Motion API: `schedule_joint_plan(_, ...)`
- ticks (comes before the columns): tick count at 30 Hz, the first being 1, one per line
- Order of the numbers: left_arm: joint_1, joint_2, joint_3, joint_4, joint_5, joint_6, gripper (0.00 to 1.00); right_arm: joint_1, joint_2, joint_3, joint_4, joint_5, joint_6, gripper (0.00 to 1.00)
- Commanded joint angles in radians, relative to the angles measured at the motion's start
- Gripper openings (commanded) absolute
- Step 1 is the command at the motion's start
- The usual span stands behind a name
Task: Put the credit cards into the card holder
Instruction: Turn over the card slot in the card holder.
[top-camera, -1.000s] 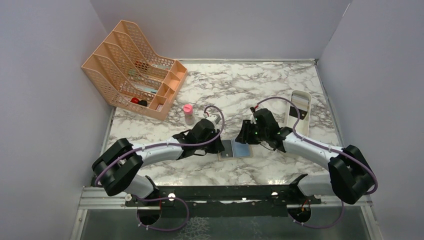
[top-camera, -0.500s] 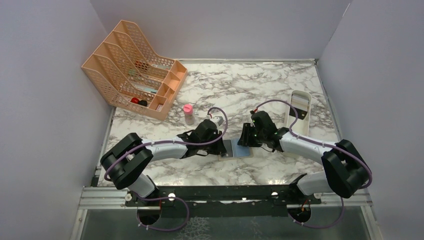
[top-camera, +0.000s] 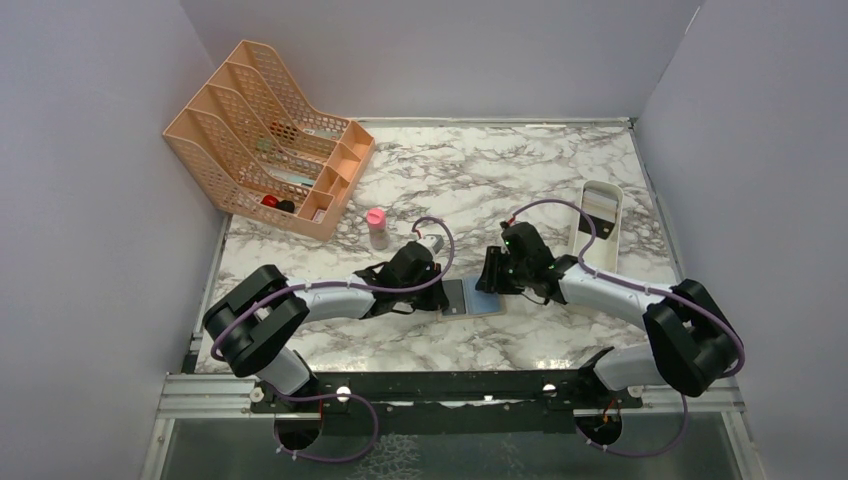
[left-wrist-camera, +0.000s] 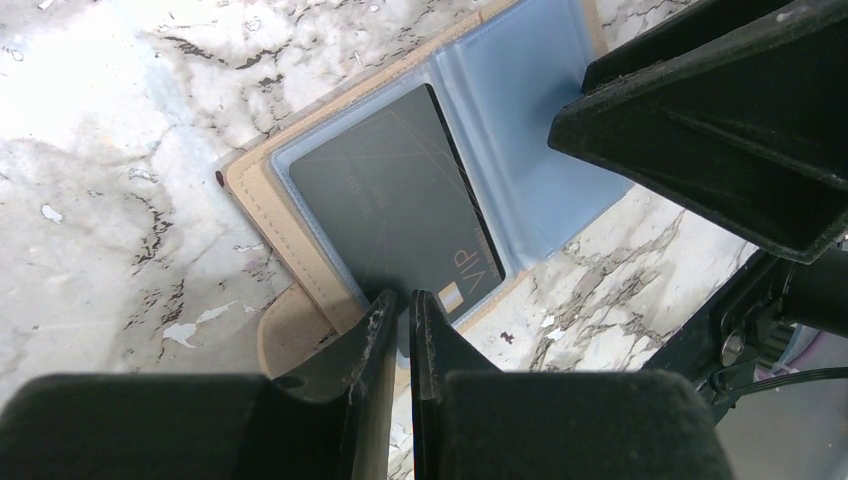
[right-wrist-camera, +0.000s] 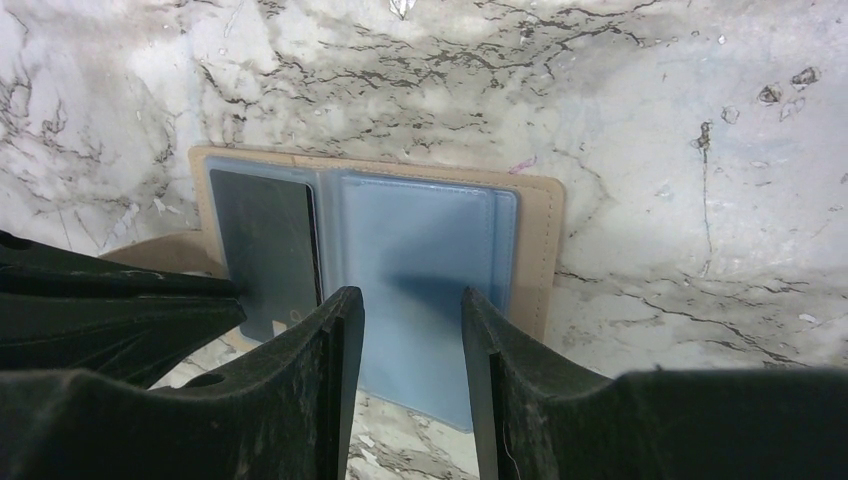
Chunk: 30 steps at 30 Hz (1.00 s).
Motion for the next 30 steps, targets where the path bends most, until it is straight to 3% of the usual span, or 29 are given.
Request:
schedule_joint_plan(1,0.001,-0.005,-0.023,0.012,-0.039,0.020,0.14,0.006,-0.024,-0.003,-0.068,0.063,-0.011,0.46)
schedule_joint_plan(19,0.001,0.013,-0.008,0.016,-0.034,0.021,0.14,0.006,0.007,-0.009,-0.011,-0.052,-0.028,0.45)
schedule_joint_plan(30,0.001,0.012,-0.013,0.018,-0.028,0.017,0.14,0.006,-0.055,0.000,0.016,-0.183,-0.030,0.33)
